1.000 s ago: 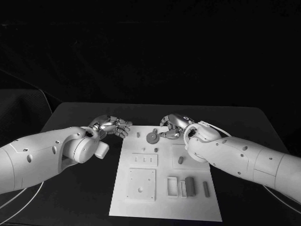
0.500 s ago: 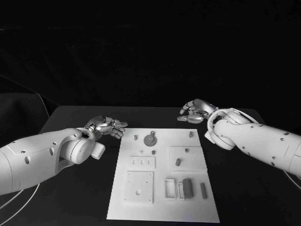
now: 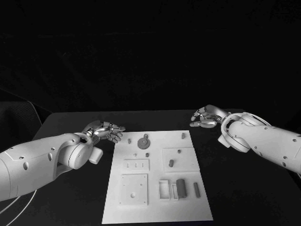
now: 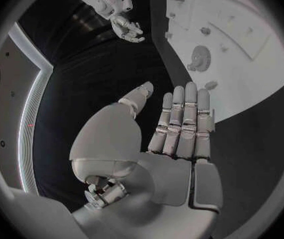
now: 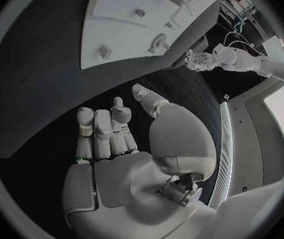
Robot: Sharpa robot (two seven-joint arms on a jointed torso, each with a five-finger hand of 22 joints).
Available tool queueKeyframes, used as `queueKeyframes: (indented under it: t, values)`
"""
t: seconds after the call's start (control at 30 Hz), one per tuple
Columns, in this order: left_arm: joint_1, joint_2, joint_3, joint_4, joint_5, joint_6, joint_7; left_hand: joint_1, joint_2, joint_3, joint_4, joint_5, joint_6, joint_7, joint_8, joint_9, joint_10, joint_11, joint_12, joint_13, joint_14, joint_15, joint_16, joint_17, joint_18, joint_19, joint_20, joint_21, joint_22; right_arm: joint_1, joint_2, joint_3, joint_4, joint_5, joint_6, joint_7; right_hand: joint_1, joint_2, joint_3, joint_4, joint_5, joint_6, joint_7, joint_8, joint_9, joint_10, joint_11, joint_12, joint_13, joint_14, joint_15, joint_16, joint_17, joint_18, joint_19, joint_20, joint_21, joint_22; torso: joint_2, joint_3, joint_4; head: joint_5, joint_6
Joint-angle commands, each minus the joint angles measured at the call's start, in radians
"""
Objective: Assemble the parts on the task board
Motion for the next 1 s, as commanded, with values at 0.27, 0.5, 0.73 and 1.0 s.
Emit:
queueKeyframes:
  t: [0.27, 0.5, 0.73, 1.0]
  values:
    - [-0.012, 0.011, 0.001, -0.004, -0.004, 0.021, 0.02, 0.0, 0.004, 0.003, 0.003, 0.003, 0.006, 0.001, 0.005, 0.001, 0.005, 0.0, 0.004, 0.001, 0.006, 0.0, 0.004, 0.001, 0.009, 0.006, -0.001, 0.003, 0.001, -0.059, 0.038, -0.008, -0.168, -0.039, -0.02, 0.26, 0.062, -0.025, -0.022, -0.02, -0.003, -0.058, 0.036, -0.056, -0.014, -0.124, 0.065, -0.097, -0.061, -0.139, 0.051, -0.089, -0.041, -0.05, -0.135, 0.027, -0.056, -0.038, -0.004, 0.0098, -0.0035, -0.013, -0.001]
    - [-0.017, 0.019, 0.001, -0.008, -0.004, 0.026, 0.023, 0.001, 0.0, 0.003, 0.002, 0.003, 0.006, 0.001, 0.004, 0.0, 0.004, 0.001, 0.003, 0.001, 0.005, 0.0, 0.003, 0.002, 0.01, 0.006, -0.001, 0.003, 0.001, -0.106, 0.095, -0.014, -0.272, -0.053, -0.034, 0.289, 0.068, -0.035, -0.043, -0.022, -0.004, -0.099, 0.032, -0.069, -0.02, -0.139, 0.074, -0.108, -0.07, -0.157, 0.061, -0.098, -0.046, -0.057, -0.155, 0.031, -0.065, -0.042, -0.003, 0.0087, 0.0014, -0.016, -0.004]
    - [-0.017, 0.018, 0.001, -0.003, -0.005, 0.026, 0.021, 0.001, -0.002, 0.002, 0.001, 0.003, 0.004, 0.002, 0.003, 0.0, 0.003, 0.001, 0.002, 0.0, 0.004, 0.0, 0.002, 0.002, 0.009, 0.006, -0.001, 0.003, 0.001, -0.121, 0.123, -0.014, -0.295, -0.048, -0.04, 0.3, 0.069, -0.037, -0.061, -0.019, -0.004, -0.129, 0.032, -0.073, -0.024, -0.162, 0.083, -0.119, -0.078, -0.18, 0.071, -0.108, -0.05, -0.065, -0.174, 0.034, -0.074, -0.047, 0.0, 0.0045, 0.0027, -0.009, -0.008]
    - [-0.017, 0.018, 0.001, 0.003, -0.007, 0.022, 0.022, 0.002, -0.003, 0.002, 0.0, 0.003, 0.003, 0.002, 0.002, 0.0, 0.001, 0.001, 0.0, 0.0, 0.003, 0.001, 0.001, 0.001, 0.009, 0.005, -0.001, 0.002, 0.001, -0.121, 0.152, -0.014, -0.329, -0.031, -0.03, 0.298, 0.066, -0.036, -0.066, -0.017, -0.004, -0.134, 0.032, -0.072, -0.024, -0.168, 0.085, -0.122, -0.079, -0.187, 0.073, -0.111, -0.051, -0.067, -0.18, 0.035, -0.077, -0.048, 0.003, 0.0022, 0.0096, -0.005, -0.012]
